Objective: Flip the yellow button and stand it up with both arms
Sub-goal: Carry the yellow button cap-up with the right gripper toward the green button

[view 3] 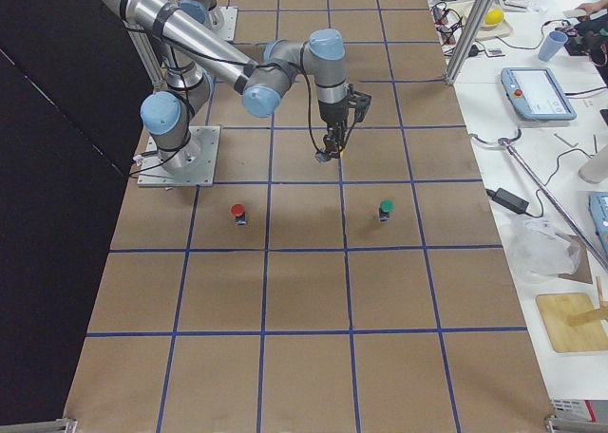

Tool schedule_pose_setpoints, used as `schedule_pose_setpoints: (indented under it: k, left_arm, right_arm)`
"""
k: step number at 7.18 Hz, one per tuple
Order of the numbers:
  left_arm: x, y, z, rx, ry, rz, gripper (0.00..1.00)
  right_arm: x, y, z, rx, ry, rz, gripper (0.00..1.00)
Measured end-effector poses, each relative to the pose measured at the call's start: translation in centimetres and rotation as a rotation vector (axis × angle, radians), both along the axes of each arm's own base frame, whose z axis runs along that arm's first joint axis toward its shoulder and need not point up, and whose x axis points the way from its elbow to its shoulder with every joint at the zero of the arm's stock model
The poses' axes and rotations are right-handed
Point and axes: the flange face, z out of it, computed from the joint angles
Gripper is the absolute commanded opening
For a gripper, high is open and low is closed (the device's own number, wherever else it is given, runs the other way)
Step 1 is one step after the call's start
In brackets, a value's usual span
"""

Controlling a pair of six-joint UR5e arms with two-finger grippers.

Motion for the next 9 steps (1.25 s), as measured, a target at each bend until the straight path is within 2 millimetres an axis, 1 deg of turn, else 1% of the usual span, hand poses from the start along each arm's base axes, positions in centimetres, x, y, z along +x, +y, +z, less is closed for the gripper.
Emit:
schedule_pose_setpoints:
  k: [2, 3, 5, 6, 7, 9]
  left_arm:
    - [0.0, 0.0, 0.0, 0.0, 0.0, 0.0, 1.0]
    - [0.0, 0.0, 0.0, 0.0, 0.0, 0.0, 1.0]
    - [0.0, 0.0, 0.1, -0.001, -0.001, 0.0, 1.0]
    - [0.0, 0.1, 0.1, -0.001, -0.001, -0.001, 1.0]
    - [0.0, 0.1, 0.1, -0.002, -0.001, -0.001, 1.0]
    - [0.0, 0.1, 0.1, -0.001, -0.001, -0.001, 1.0]
  right_arm:
    - [-1.5, -0.4, -1.5, -0.028, 0.092, -0.091, 0.1]
    - [-1.8, -0.1, -2.3, -0.036, 0.121, -0.152, 0.1]
    - [-2.2, 1.0, -3.9, -0.052, 0.182, -0.302, 0.1]
    - [-2.3, 1.4, -4.3, -0.06, 0.208, -0.339, 0.1]
    - [-2.3, 1.6, -4.4, -0.066, 0.221, -0.353, 0.08]
    - [-2.1, 1.6, -4.2, -0.097, 0.238, -0.35, 0.08]
